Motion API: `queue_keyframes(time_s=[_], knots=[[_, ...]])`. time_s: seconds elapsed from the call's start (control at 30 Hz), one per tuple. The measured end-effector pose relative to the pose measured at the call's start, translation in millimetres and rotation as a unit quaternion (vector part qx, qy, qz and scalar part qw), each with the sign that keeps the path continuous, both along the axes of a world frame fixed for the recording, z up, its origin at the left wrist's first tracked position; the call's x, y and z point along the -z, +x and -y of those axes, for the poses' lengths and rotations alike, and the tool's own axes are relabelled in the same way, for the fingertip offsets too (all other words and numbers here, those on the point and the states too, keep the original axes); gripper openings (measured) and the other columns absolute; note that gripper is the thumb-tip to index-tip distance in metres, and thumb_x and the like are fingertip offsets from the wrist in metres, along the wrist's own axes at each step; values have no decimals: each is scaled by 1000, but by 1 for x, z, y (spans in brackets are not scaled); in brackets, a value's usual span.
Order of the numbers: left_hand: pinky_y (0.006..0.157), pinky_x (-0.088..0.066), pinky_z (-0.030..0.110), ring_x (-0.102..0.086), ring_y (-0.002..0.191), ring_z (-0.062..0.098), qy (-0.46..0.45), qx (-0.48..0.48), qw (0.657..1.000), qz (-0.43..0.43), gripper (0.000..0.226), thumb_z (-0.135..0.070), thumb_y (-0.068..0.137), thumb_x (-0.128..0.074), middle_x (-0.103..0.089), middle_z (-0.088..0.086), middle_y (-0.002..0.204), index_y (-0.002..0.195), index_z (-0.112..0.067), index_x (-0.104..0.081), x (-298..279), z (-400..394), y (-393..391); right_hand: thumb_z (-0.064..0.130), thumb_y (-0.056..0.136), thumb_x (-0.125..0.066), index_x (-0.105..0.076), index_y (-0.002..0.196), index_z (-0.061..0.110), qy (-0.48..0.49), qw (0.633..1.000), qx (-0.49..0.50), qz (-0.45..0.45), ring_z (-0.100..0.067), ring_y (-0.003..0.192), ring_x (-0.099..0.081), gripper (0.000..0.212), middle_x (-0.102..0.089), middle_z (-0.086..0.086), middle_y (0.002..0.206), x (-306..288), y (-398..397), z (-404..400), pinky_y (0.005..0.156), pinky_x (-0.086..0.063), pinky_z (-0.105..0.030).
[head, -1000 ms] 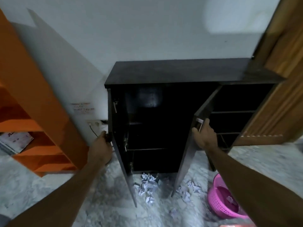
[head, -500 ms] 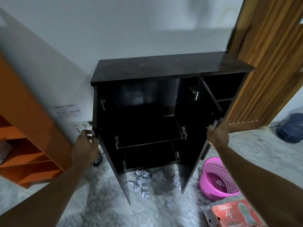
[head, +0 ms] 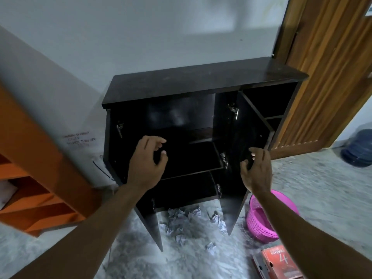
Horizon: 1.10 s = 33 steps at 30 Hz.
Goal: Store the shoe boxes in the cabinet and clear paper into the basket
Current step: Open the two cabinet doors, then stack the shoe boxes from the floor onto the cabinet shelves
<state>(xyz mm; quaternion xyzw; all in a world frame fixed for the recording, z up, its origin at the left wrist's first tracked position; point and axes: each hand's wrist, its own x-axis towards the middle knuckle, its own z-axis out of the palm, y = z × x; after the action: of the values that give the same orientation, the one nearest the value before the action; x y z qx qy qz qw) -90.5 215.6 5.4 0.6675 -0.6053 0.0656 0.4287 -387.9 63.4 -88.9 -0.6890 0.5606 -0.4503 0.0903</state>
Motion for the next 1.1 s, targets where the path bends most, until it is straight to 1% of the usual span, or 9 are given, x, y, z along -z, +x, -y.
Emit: queue_keyframes(time_s=[0.17, 0.23, 0.3, 0.4, 0.5, 0.63, 0.83, 1.0, 1.1], knots=[[84, -46, 17, -54, 102, 1, 121, 79, 989, -12, 29, -18, 92, -65, -51, -15, 108, 118, -28, -60, 40, 41, -51, 17, 83, -62, -54, 119, 12, 46, 999, 8, -6, -29, 97, -55, 37, -54, -11, 110, 33, -22, -10, 76, -55, -45], [85, -48, 19, -54, 103, 2, 150, 111, 982, -10, 28, -19, 92, -65, -52, -16, 107, 118, -29, -59, 55, 58, -70, 22, 83, -59, -53, 115, 12, 70, 997, 33, 7, -27, 93, -53, 34, -53, -10, 107, 45, -36, -17, 72, -54, -43], [86, -50, 22, -54, 103, 2, 179, 149, 972, -4, 27, -20, 92, -65, -52, -16, 106, 116, -30, -59, 70, 74, -93, 26, 84, -55, -54, 114, 12, 88, 994, 68, 24, -26, 93, -52, 33, -55, -9, 106, 59, -56, -29, 74, -51, -41], [87, -54, 31, -56, 101, 7, 219, 210, 953, 17, 25, -21, 91, -64, -54, -13, 105, 115, -29, -59, 91, 94, -123, 32, 82, -48, -59, 113, 9, 100, 987, 126, 32, -31, 94, -56, 40, -59, -12, 105, 75, -81, -52, 76, -51, -43], [88, -54, 34, -59, 99, 9, 245, 285, 926, 29, 26, -19, 90, -65, -58, -10, 104, 115, -26, -62, 110, 111, -152, 34, 80, -47, -60, 108, 6, 119, 971, 200, 56, -38, 93, -59, 42, -62, -17, 102, 94, -104, -80, 77, -53, -46], [86, -55, 36, -63, 94, 10, 276, 384, 881, 30, 26, -16, 88, -66, -61, -5, 101, 113, -21, -65, 138, 125, -183, 32, 78, -51, -61, 112, 7, 148, 939, 294, 96, -40, 100, -61, 43, -62, -18, 108, 122, -127, -125, 86, -50, -48], [79, -53, 31, -63, 87, 13, 355, 496, 790, 65, 25, -15, 86, -67, -63, -1, 100, 111, -15, -67, 201, 105, -215, 28, 82, -52, -59, 107, 13, 140, 871, 457, 113, -36, 92, -60, 30, -59, -12, 103, 168, -125, -225, 75, -52, -47], [77, -54, 32, -66, 88, 15, 433, 521, 730, 88, 23, -18, 90, -68, -65, 0, 102, 113, -18, -66, 278, 61, -233, 15, 82, -66, -58, 109, 21, 197, 808, 537, 144, -31, 95, -62, 29, -60, -5, 105, 228, -119, -304, 72, -52, -40], [76, -51, 28, -66, 92, 15, 477, 515, 705, 102, 20, -19, 94, -66, -65, -1, 105, 114, -20, -64, 331, 33, -250, 21, 83, -66, -54, 108, 28, 229, 783, 559, 148, -27, 93, -62, 29, -60, 1, 104, 274, -126, -345, 70, -50, -37]])
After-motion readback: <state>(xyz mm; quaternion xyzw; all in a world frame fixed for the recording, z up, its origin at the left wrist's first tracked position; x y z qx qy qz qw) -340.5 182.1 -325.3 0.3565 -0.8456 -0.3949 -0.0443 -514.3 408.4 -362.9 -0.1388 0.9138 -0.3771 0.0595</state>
